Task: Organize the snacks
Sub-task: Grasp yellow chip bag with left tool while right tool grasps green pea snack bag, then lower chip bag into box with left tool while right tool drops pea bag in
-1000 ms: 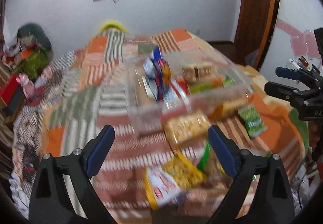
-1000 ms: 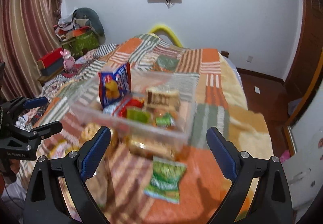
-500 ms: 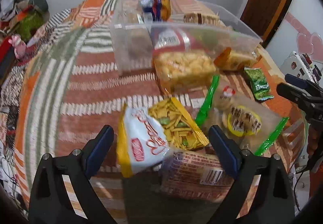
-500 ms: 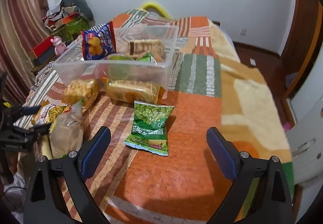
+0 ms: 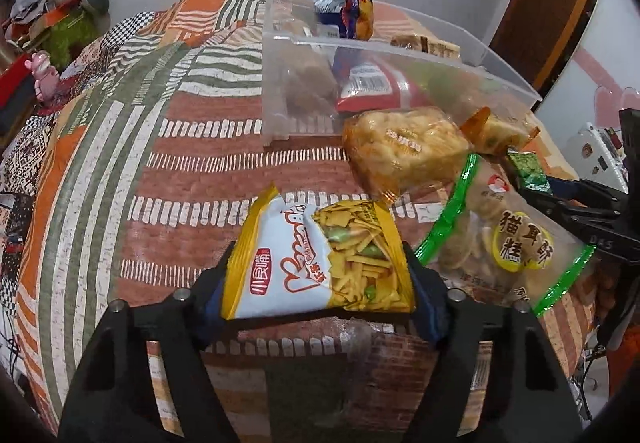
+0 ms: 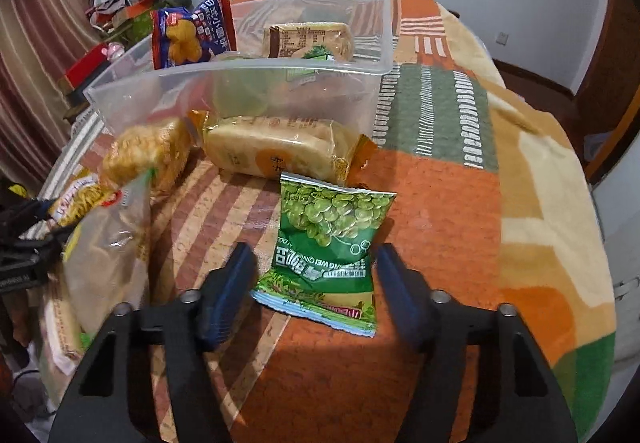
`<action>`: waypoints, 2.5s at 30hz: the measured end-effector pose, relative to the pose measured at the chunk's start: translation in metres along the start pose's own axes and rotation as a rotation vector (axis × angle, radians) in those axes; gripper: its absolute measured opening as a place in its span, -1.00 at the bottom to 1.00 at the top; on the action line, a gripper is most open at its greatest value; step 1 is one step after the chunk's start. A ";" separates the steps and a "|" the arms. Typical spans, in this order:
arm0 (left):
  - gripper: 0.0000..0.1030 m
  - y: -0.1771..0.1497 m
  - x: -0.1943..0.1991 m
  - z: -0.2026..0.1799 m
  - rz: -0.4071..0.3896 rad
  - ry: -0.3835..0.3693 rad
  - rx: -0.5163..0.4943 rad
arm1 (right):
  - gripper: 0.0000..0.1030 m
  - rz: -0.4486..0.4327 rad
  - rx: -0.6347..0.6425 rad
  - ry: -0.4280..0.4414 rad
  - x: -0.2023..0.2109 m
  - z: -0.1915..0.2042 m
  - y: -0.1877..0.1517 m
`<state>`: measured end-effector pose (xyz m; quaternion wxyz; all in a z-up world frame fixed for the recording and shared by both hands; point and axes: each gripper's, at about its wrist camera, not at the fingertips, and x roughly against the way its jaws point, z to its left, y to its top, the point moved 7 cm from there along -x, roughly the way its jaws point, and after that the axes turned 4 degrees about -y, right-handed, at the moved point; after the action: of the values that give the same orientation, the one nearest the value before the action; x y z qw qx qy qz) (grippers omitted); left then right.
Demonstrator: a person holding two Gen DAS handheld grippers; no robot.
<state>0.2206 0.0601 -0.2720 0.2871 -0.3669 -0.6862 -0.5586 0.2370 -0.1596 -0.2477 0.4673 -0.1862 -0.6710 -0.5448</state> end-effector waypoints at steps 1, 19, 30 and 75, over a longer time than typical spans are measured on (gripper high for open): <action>0.34 0.000 0.002 0.000 -0.004 -0.005 -0.010 | -0.10 -0.004 0.009 -0.004 0.002 0.001 0.000; 0.07 0.012 0.045 -0.010 -0.088 -0.015 -0.050 | -0.43 -0.088 0.000 0.005 0.036 0.001 0.005; 0.07 0.051 0.078 -0.025 -0.201 -0.019 -0.078 | -0.44 -0.190 -0.006 0.010 0.063 0.007 0.035; 0.21 0.132 -0.025 -0.055 -0.125 -0.072 -0.106 | -0.23 -0.162 0.006 0.023 0.009 0.021 0.106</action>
<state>0.3428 0.0155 -0.2070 0.2069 -0.3577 -0.6872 -0.5975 0.3043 -0.1071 -0.1808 0.4299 -0.1236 -0.6800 -0.5810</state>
